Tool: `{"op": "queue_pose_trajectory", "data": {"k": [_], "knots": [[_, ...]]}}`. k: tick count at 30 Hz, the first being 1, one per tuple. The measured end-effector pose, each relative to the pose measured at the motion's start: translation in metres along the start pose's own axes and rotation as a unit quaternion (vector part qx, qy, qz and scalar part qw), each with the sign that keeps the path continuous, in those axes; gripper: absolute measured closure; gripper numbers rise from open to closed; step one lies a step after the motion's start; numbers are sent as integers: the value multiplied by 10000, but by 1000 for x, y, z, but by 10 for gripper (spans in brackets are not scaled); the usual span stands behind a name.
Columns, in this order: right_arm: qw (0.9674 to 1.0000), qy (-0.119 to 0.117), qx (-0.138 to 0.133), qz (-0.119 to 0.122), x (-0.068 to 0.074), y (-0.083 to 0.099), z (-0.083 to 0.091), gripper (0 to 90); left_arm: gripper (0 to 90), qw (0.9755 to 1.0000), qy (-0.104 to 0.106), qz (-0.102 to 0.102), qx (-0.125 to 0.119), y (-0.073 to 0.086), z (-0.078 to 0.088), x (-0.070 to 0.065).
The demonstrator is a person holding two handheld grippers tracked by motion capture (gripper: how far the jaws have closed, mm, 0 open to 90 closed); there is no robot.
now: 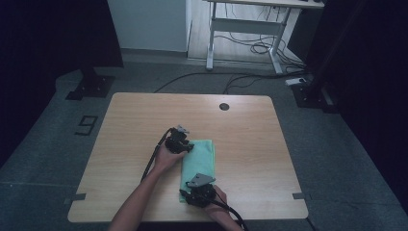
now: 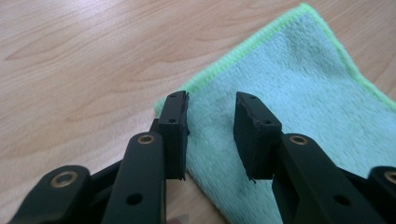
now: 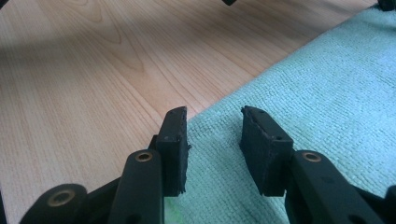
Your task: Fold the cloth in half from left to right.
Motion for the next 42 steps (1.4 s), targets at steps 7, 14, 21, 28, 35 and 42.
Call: {"op": "queue_pose_trajectory", "data": {"k": [7, 14, 21, 28, 35, 42], "knots": [[10000, 8, -3, -18, 0, -1, -1, 607, 660, 9997, 130, 170, -72, -1, -1, 5], [9998, 13, -175, -123, -9, -5, 6, 570, 610, 9995, 131, 26, -282, -8, 20, 0], [9983, 404, -334, -259, -43, -16, 19, 552, 581, 9991, 95, 125, -404, -8, 37, 3], [9957, 769, -238, -469, -84, -16, 17, 533, 552, 9990, 47, 205, -399, -1, 42, 8], [9931, 915, -349, -642, -110, -21, 14, 518, 544, 9987, 23, 294, -424, 2, 43, 13], [9910, 1079, -349, -718, -128, -21, 11, 513, 554, 9988, 57, 267, -395, 4, 42, 11]]}}
Point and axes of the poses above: each handheld gripper's, and its own axes: z roughly backward along the jaws, y roughly out of its underside, x roughly to its left, the point moved 4 cm from there along -z, roughly forward along the jaws, and after that the axes turned 11 degrees about -x, right-handed, at the moved point
